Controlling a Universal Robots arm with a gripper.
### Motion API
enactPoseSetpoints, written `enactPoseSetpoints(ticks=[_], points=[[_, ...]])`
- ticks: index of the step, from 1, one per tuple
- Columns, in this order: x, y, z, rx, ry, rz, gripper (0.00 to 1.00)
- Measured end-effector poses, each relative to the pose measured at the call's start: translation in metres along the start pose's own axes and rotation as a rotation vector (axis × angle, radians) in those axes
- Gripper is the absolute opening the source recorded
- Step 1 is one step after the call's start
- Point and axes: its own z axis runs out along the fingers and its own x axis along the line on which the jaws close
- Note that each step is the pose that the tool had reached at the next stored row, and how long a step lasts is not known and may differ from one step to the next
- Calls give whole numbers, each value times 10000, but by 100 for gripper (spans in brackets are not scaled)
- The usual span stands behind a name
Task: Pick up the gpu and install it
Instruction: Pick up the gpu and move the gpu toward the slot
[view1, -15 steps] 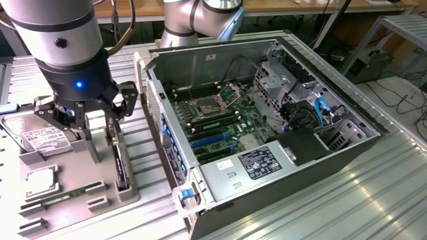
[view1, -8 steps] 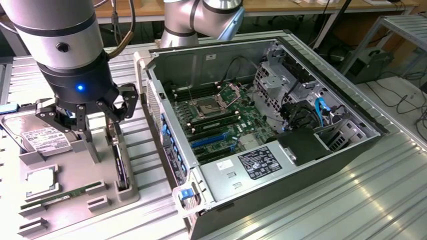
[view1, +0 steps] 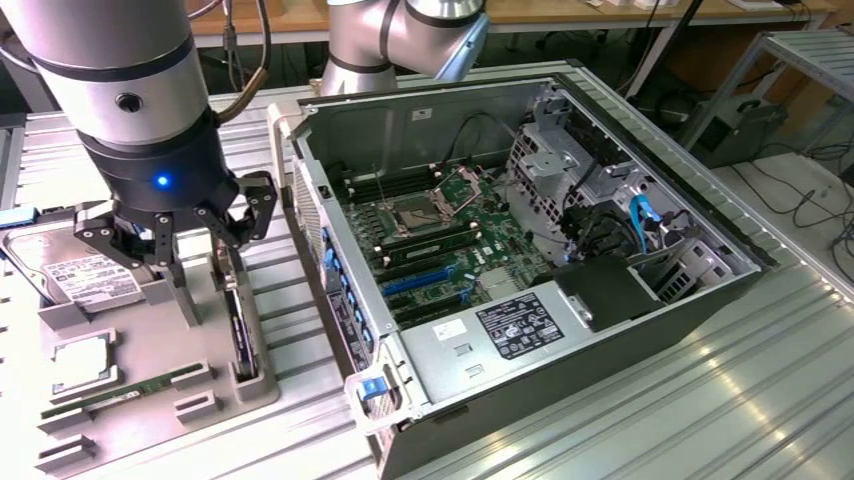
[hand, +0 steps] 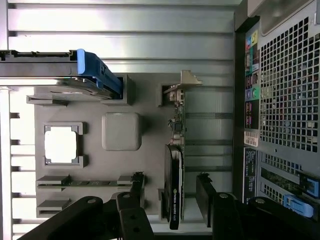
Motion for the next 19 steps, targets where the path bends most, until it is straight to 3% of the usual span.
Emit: enactPoseSetpoints(ticks=[19], points=[[1, -21, 121, 0, 3, -2, 54]])
